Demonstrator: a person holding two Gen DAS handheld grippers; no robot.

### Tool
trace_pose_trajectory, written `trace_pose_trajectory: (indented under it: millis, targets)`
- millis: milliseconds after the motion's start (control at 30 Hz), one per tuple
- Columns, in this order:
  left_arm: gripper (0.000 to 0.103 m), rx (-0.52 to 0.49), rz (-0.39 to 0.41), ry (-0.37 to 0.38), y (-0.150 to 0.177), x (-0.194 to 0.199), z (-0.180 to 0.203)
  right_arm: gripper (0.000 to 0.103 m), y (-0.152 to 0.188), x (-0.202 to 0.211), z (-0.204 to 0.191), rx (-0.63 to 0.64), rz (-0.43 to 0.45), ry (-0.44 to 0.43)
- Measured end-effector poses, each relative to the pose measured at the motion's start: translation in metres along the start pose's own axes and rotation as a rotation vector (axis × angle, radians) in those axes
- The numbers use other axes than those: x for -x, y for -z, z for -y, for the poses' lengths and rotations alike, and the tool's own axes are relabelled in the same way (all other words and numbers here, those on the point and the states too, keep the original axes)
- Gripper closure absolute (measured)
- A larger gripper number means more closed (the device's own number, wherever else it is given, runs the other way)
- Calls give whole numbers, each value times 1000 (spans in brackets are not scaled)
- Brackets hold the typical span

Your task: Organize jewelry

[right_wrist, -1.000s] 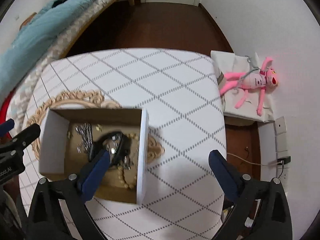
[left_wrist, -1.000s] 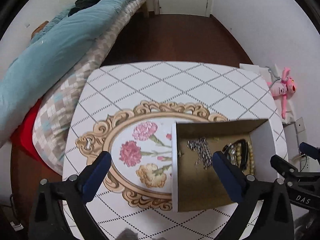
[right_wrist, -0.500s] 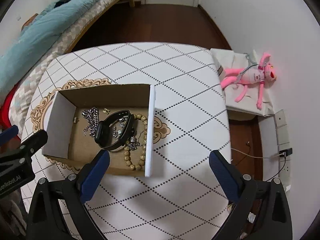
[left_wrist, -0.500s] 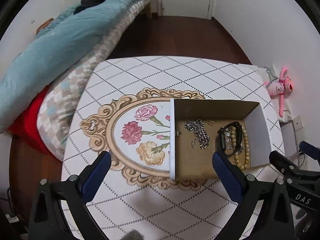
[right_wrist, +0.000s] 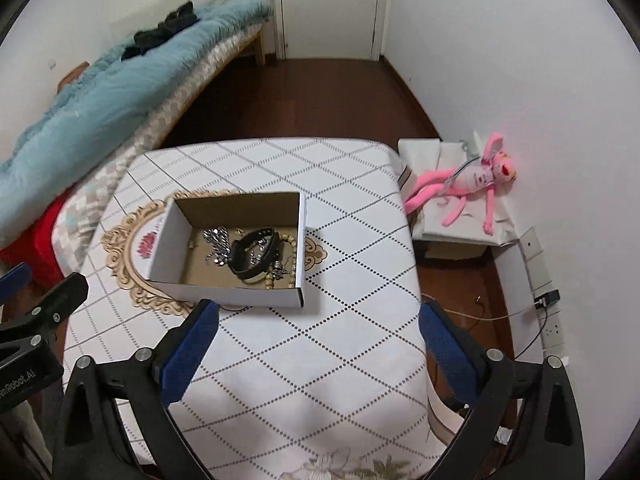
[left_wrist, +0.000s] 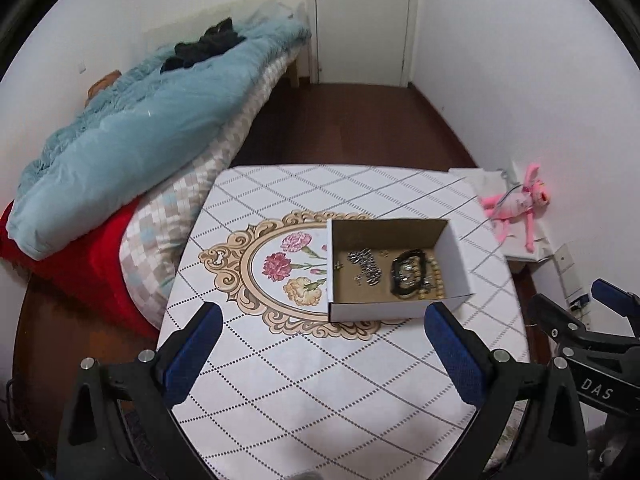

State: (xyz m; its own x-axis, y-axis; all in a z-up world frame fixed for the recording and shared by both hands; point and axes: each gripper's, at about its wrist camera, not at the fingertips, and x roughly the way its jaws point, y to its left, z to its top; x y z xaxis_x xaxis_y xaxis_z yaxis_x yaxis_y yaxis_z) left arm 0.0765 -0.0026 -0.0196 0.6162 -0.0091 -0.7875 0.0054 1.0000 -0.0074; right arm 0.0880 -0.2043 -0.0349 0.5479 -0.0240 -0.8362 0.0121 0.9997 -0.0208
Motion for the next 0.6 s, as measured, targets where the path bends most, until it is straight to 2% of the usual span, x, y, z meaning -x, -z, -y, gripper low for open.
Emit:
trace_pose_trajectory:
  millis: [333,600]
  targets:
    - [0,11,97,20,5,64,3,0,10,92,3,-10,157,36]
    - [0,19,123,38,5,88,2,0,16,138,1,-10,213,17]
